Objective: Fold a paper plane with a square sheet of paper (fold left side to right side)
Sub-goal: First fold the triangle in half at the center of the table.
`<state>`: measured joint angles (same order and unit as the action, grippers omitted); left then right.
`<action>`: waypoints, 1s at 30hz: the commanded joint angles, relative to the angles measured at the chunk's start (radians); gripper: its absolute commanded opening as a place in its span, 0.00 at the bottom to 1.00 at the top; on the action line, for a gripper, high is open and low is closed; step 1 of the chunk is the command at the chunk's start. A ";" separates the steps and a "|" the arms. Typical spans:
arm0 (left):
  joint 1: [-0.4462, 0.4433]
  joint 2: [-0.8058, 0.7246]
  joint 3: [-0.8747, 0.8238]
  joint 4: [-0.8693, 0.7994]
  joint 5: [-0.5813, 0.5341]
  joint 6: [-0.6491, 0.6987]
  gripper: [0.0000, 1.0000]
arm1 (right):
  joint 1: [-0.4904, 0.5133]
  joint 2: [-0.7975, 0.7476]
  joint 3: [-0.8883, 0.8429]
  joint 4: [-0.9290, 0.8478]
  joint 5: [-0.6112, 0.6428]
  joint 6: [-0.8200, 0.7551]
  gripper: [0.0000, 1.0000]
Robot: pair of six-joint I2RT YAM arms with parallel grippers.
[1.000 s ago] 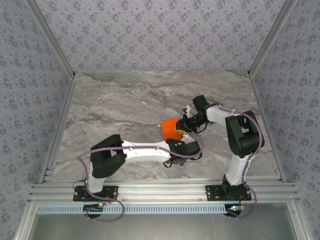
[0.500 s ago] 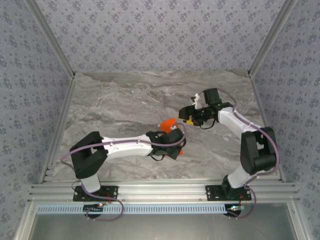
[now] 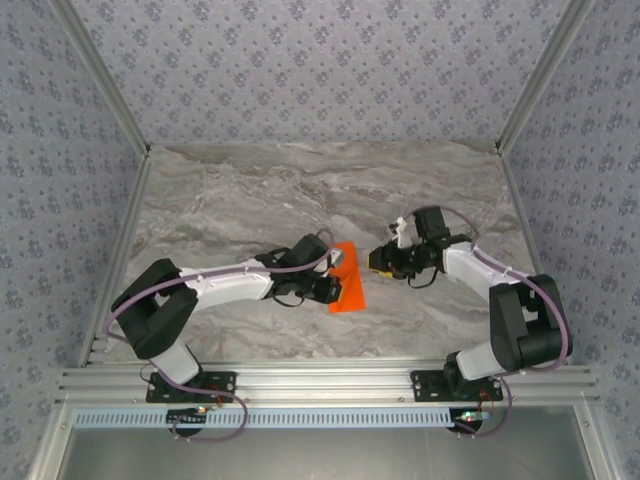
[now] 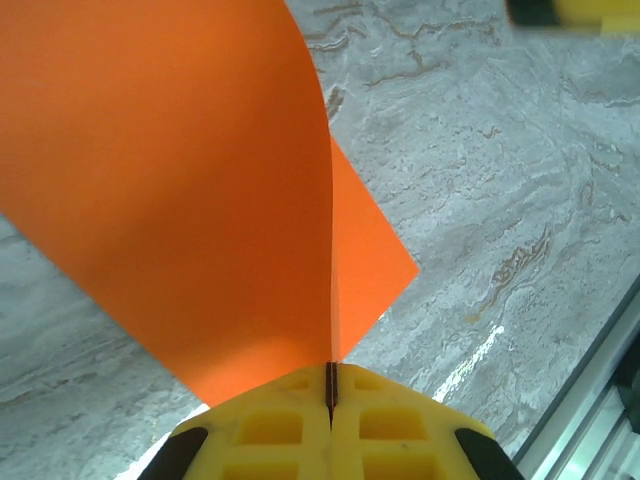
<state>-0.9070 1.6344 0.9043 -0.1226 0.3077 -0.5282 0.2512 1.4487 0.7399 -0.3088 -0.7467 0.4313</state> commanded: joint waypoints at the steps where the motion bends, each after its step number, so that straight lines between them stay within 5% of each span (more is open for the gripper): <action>1: 0.034 -0.020 -0.006 -0.001 0.086 0.055 0.02 | 0.031 -0.021 -0.054 0.048 0.027 0.017 0.25; 7: 0.073 -0.006 0.021 -0.081 0.108 0.113 0.02 | 0.113 0.013 -0.079 0.040 0.104 0.027 0.15; 30: 0.127 0.089 0.123 -0.196 0.117 0.222 0.02 | 0.248 0.134 -0.073 -0.031 0.250 0.027 0.14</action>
<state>-0.7868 1.7054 0.9894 -0.2935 0.4023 -0.3325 0.4854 1.5562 0.6647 -0.2787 -0.5438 0.4637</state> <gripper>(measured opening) 0.041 0.143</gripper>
